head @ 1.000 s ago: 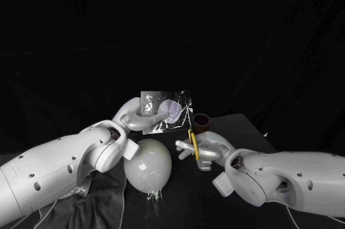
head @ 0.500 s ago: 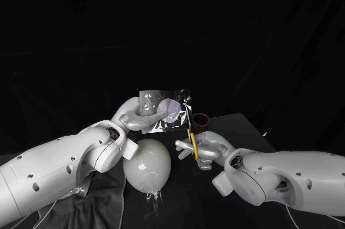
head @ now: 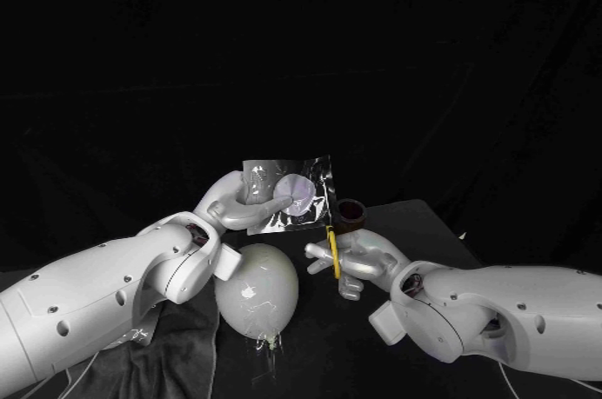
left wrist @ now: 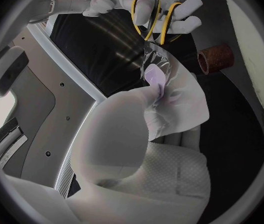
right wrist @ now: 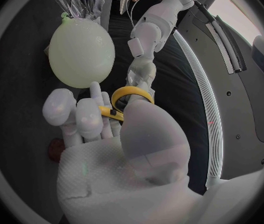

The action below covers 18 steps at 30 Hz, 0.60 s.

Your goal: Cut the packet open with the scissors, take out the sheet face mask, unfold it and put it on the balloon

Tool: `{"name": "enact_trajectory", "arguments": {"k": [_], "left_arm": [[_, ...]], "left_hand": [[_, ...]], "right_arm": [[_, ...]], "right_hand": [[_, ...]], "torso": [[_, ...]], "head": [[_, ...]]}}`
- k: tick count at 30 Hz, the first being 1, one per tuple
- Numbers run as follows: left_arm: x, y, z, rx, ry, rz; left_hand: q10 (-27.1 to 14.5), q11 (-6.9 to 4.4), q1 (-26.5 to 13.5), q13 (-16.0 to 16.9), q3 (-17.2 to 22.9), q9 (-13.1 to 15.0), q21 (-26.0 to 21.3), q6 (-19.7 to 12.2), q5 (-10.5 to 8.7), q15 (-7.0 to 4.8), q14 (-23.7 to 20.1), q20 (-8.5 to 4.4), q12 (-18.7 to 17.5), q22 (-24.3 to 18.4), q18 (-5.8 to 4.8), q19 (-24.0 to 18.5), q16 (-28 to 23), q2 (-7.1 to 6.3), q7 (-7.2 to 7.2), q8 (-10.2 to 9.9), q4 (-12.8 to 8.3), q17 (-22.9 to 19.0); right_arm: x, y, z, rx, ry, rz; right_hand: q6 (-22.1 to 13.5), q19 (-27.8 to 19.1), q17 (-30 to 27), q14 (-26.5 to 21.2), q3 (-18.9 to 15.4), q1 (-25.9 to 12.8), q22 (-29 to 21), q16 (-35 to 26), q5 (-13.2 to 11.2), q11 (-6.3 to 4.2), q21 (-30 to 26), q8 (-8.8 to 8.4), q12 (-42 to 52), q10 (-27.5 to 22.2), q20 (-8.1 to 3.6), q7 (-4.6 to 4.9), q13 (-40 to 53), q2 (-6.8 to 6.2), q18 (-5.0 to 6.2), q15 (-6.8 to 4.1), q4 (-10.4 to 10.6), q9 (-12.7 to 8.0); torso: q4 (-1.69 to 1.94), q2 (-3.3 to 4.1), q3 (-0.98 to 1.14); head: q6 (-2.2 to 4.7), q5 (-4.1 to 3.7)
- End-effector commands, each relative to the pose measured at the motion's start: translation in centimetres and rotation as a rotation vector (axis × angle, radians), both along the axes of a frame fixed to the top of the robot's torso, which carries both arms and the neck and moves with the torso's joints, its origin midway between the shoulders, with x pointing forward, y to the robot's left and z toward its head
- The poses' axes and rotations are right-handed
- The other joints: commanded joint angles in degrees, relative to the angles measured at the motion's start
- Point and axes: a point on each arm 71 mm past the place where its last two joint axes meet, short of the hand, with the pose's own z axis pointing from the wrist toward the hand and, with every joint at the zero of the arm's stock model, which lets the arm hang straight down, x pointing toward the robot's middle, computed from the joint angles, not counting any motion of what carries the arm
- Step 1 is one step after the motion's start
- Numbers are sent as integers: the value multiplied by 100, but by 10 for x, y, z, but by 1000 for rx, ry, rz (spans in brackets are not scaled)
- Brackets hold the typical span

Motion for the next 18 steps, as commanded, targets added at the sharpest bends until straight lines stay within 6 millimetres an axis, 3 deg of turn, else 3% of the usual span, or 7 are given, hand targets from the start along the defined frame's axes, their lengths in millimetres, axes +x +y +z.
{"name": "enact_trajectory", "arguments": {"k": [1, 18], "left_arm": [[-2, -2, 2, -2, -42, -7], [-4, 0, 6, 4, -195, -8]], "left_hand": [[48, -19, 3, -2, 6, 640, -6, 30, 18, -31, 12, -2, 22, -7, 76, -46, -19, 37, 2, 35, -7, 5], [50, -20, -6, -2, 11, 647, -5, 32, 17, -32, 13, -2, 22, -8, 76, -49, -22, 27, 1, 38, -28, 11]], "right_arm": [[-1, 2, 4, 9, -23, 12], [-2, -1, 12, 19, -7, 19]], "right_hand": [[-57, -66, -62, -67, -83, -29, 309, -56, -25, 8, -84, -35, -18, -65, 14, 29, -30, -37, 79, 13, 18, -9], [-93, -93, -70, -89, -94, -82, 281, -56, -25, 30, -128, -53, -14, -132, 50, 50, -80, -35, 95, 33, 36, -3]], "torso": [[1, -4, -1], [3, 4, -10]], "head": [[-2, -2], [6, -9]]}}
